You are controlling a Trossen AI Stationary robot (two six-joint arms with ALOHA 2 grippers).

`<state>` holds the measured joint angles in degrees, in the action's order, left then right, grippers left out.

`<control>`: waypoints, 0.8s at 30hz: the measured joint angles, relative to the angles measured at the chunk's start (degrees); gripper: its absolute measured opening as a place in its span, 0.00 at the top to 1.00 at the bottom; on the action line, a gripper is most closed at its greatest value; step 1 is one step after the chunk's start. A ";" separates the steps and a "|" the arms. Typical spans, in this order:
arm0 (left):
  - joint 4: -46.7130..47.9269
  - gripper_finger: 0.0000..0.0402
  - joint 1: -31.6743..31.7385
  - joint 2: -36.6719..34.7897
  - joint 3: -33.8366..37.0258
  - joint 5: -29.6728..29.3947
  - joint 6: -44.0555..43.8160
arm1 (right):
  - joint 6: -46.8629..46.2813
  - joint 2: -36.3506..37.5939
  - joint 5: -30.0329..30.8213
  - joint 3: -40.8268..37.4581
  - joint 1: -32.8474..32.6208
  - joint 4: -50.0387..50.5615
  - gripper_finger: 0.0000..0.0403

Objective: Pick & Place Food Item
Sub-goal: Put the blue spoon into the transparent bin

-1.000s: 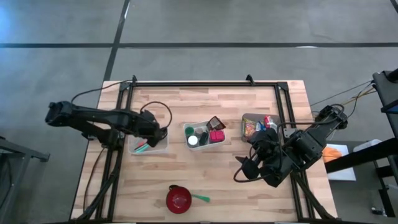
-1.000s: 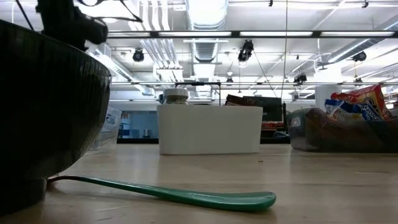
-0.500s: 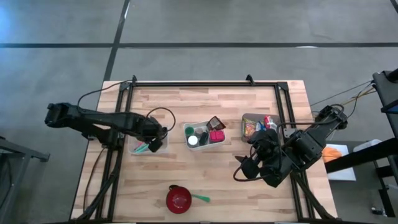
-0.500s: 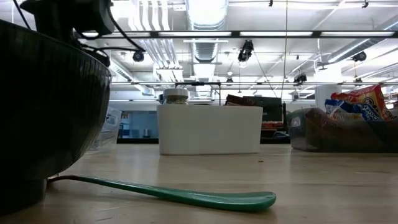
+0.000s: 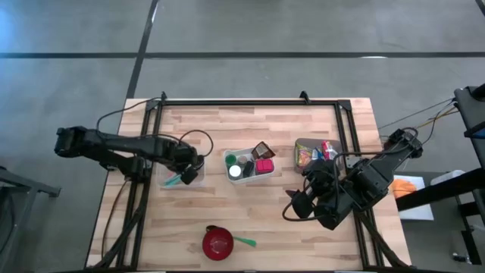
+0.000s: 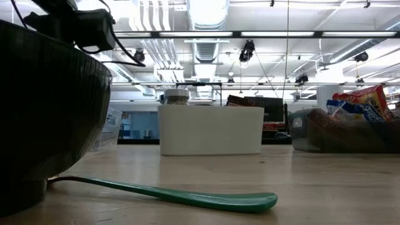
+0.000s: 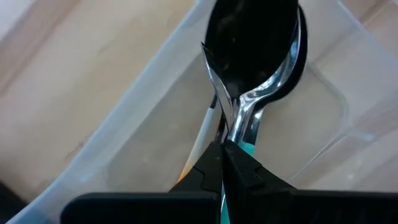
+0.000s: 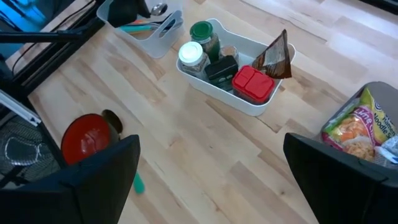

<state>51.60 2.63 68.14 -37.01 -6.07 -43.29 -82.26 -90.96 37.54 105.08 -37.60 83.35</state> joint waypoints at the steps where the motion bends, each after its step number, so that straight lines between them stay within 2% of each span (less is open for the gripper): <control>1: -0.90 1.00 0.00 0.00 0.56 0.42 -0.17 | -0.11 -0.01 0.00 0.00 0.00 -0.01 0.02; 8: -5.34 1.00 -0.02 0.00 2.93 2.39 -1.53 | -0.02 0.00 0.00 -0.02 0.00 -1.57 0.02; 24: -6.79 1.00 -0.02 0.00 3.27 3.75 -2.34 | 0.37 -0.02 -0.01 -0.11 0.00 -1.84 0.02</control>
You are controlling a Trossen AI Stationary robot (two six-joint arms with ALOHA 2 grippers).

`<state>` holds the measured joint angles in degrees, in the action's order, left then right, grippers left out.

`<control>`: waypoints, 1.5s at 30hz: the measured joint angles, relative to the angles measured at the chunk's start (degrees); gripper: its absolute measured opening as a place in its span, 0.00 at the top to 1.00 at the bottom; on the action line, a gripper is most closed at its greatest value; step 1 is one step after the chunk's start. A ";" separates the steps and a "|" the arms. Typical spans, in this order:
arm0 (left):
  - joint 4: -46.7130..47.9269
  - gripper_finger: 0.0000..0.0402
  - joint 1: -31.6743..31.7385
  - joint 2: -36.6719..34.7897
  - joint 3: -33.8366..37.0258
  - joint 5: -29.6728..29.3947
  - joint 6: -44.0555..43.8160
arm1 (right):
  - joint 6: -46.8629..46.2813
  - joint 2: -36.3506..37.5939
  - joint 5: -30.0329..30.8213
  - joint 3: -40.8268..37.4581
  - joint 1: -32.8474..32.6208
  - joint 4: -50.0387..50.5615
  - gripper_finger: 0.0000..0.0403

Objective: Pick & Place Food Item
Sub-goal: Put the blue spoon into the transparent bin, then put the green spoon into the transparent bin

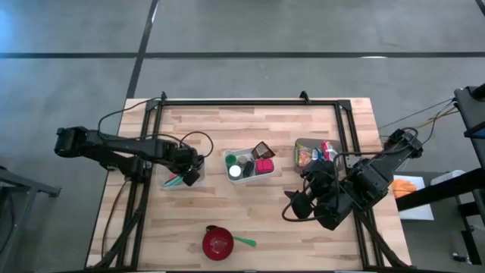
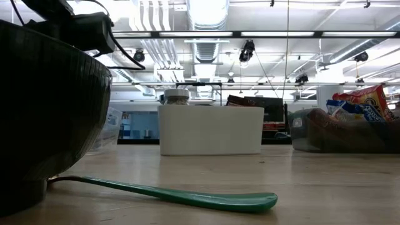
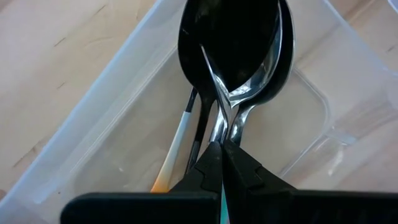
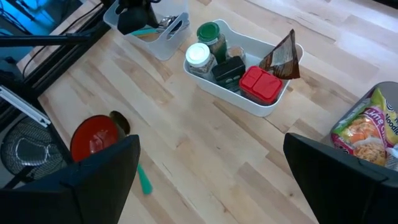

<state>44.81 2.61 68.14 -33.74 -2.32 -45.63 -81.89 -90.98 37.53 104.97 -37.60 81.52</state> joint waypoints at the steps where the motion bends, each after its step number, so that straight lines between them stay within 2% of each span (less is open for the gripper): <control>1: -0.01 1.00 0.00 0.00 0.00 0.21 0.00 | 0.00 0.00 0.01 0.00 0.00 0.00 0.02; 9: 0.01 0.97 0.00 0.00 -0.02 0.91 0.03 | 0.00 0.00 -0.01 0.00 0.00 0.04 0.02; 21: 0.08 0.59 0.02 0.00 -0.08 3.47 0.37 | 0.00 0.00 -0.06 0.00 0.00 0.04 0.02; 26: 0.09 0.48 0.02 -0.01 -0.12 5.12 0.21 | -0.04 0.00 -0.18 0.00 -0.02 0.04 0.02; 35: 5.57 0.39 0.02 -0.04 -6.17 5.83 -1.12 | 0.71 0.00 -0.21 0.00 0.00 0.01 0.02; 45: 8.25 0.38 0.02 -0.04 -14.26 5.48 0.02 | 0.98 0.00 -1.73 -0.08 -0.01 -0.11 0.02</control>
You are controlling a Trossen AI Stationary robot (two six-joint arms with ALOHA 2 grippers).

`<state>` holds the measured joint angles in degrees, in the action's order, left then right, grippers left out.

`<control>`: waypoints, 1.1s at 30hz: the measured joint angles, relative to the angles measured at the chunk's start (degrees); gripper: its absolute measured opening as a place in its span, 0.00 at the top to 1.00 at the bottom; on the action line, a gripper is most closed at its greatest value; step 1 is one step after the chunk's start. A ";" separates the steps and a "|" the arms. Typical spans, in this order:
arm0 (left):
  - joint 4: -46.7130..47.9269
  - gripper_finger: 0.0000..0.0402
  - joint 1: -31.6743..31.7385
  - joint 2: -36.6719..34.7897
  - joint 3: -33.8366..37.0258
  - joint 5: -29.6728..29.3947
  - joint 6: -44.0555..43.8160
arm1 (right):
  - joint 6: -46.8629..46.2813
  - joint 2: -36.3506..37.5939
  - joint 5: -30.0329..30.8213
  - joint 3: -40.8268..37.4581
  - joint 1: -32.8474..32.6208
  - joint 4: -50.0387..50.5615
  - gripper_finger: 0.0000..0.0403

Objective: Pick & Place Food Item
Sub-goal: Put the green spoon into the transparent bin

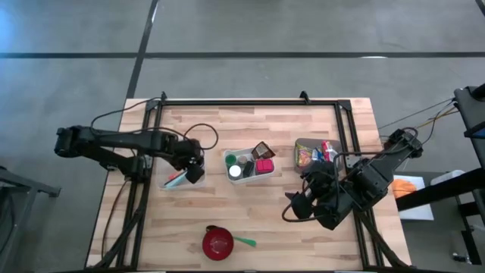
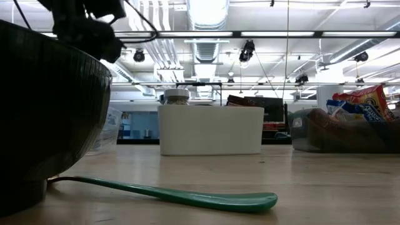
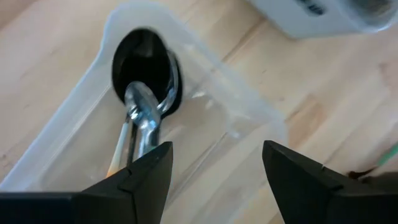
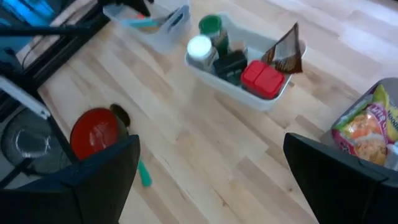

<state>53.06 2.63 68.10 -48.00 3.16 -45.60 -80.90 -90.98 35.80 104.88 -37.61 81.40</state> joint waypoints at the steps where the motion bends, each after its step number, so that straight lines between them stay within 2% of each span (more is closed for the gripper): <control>1: 0.15 0.38 -0.02 0.00 -0.75 0.06 0.00 | 0.40 0.00 -1.10 -0.21 0.01 -0.05 0.02; 8: 2.06 0.38 -0.61 -0.02 -7.24 0.04 0.00 | 13.82 -4.81 -6.32 -0.86 0.01 -1.55 0.02; 12: 1.04 0.38 -2.81 -0.02 -10.12 -1.12 -1.44 | 26.50 -9.19 -6.33 -0.86 0.59 -4.45 0.02; 16: -0.55 0.38 -6.07 -0.02 -10.68 -1.66 -5.21 | 32.97 -13.89 -9.17 -0.86 2.38 -9.08 0.02; 26: -0.05 0.38 -8.22 -0.02 -9.85 -2.91 -14.00 | 42.35 -24.44 -24.15 -0.83 7.84 -18.54 0.02; 33: 1.53 0.38 -8.22 -0.02 -9.85 -2.84 -13.82 | 45.78 -31.05 -25.95 -0.86 7.86 -29.42 0.02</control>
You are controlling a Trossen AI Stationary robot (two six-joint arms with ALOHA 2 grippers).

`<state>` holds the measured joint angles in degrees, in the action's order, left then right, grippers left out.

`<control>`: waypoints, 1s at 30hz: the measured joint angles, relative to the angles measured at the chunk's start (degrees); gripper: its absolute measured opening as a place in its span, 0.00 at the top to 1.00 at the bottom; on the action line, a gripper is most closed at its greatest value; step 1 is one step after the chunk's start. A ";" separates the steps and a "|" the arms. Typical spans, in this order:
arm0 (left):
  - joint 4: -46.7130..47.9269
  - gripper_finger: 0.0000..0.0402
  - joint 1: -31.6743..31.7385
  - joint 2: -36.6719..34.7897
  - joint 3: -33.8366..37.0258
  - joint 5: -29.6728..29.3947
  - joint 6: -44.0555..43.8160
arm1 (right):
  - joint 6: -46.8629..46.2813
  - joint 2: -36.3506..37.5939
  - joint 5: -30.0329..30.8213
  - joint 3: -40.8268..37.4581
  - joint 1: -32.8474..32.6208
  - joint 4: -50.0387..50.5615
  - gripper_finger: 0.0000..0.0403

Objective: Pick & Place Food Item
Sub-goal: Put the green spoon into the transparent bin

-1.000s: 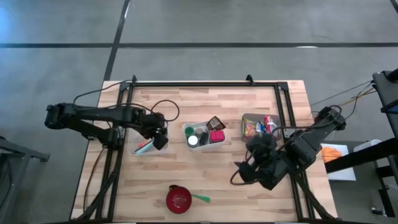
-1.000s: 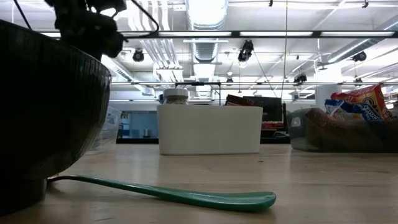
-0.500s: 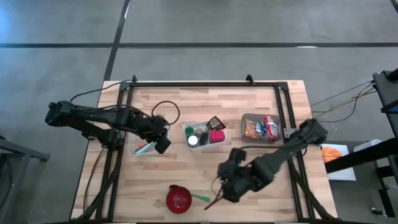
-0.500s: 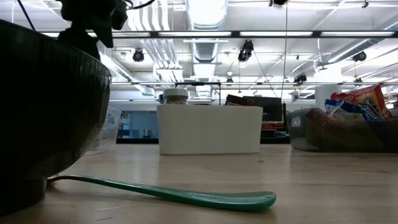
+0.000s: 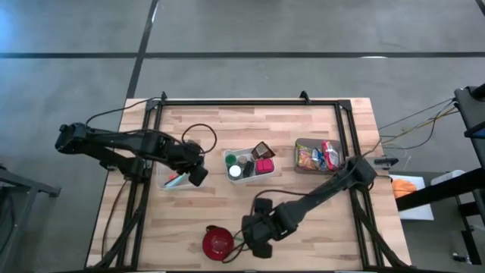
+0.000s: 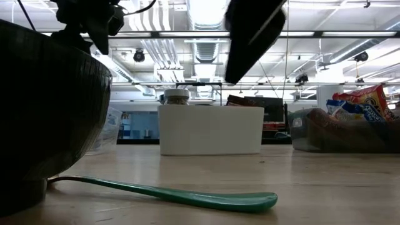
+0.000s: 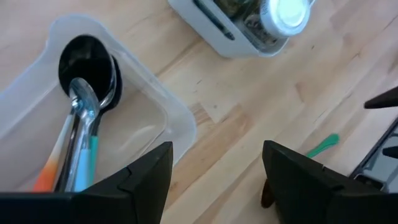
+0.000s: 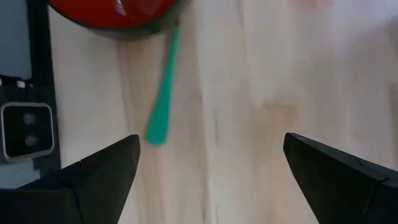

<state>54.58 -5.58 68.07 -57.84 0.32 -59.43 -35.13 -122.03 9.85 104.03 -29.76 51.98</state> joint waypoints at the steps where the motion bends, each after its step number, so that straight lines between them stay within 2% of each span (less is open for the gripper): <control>1: 0.48 0.38 0.00 0.00 0.00 0.11 0.31 | 0.79 -0.75 -0.02 0.00 0.00 -1.14 0.02; 12: 3.31 0.38 0.00 0.00 0.00 0.13 1.54 | 2.35 -8.20 0.74 0.00 0.00 -11.37 0.02; 22: 3.28 0.38 0.00 0.00 0.00 0.11 2.61 | 2.27 -10.77 2.35 0.65 -0.89 -12.34 0.02; 27: 3.26 0.38 0.00 0.00 0.00 0.11 2.61 | 2.56 -11.83 6.74 0.66 -2.20 -12.09 0.03; 30: 3.23 0.38 0.00 0.00 0.00 0.11 2.61 | 2.57 -12.30 8.33 0.73 -2.58 -12.13 0.07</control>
<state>57.81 -5.58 68.07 -57.84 0.43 -56.82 -32.56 -134.32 18.18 104.76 -32.34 39.86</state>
